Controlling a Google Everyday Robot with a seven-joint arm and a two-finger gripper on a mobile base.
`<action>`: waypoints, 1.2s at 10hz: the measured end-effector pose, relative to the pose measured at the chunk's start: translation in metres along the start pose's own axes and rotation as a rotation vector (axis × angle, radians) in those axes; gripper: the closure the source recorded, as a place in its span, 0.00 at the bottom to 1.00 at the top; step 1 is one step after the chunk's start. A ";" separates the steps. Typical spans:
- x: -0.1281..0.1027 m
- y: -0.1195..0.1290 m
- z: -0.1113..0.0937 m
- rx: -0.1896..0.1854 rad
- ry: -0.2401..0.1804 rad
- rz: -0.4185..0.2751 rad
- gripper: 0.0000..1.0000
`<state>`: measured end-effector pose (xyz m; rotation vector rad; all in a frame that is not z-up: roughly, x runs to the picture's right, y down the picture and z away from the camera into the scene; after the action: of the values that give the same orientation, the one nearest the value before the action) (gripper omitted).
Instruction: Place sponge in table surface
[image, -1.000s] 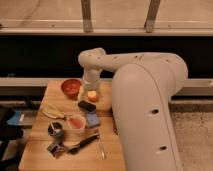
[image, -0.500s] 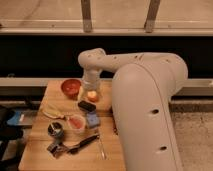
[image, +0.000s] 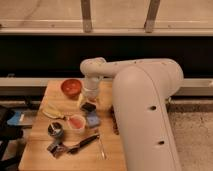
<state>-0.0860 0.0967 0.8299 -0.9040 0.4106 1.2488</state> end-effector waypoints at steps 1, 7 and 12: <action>0.003 0.003 0.007 -0.010 0.015 -0.006 0.24; 0.009 -0.003 0.043 0.070 0.109 0.035 0.24; 0.010 -0.022 0.074 0.082 0.183 0.087 0.24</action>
<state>-0.0770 0.1593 0.8748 -0.9412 0.6479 1.2232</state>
